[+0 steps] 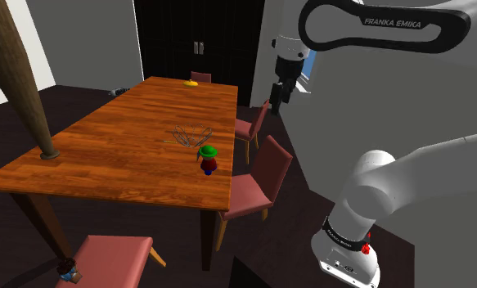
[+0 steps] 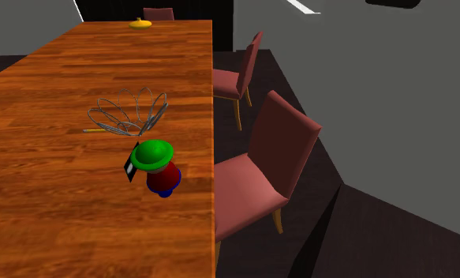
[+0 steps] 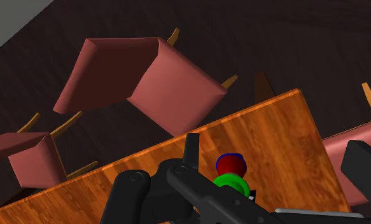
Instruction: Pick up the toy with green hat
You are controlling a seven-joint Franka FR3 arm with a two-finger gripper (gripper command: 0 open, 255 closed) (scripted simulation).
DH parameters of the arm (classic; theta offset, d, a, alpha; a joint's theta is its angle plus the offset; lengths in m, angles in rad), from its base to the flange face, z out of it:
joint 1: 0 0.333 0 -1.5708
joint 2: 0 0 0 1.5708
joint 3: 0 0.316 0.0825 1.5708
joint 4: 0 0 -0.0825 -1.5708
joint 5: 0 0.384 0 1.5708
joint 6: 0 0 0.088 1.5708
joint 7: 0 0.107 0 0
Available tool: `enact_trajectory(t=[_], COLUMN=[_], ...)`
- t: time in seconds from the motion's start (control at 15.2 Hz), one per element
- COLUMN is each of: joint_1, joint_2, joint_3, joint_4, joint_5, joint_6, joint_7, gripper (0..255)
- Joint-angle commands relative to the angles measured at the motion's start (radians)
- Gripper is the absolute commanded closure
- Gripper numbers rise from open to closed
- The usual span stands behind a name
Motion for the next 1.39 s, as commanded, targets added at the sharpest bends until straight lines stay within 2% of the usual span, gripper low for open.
enact_trajectory(t=[0.0,0.66,1.32], joint_1=[0.000,-0.049,-0.083], joint_2=[0.000,0.355,0.747], joint_3=[0.000,0.058,0.076], joint_4=[0.000,0.069,0.270], joint_5=[0.000,0.053,0.065], joint_6=[0.000,0.240,0.397], joint_7=[0.000,0.240,0.449], gripper=[0,0,0])
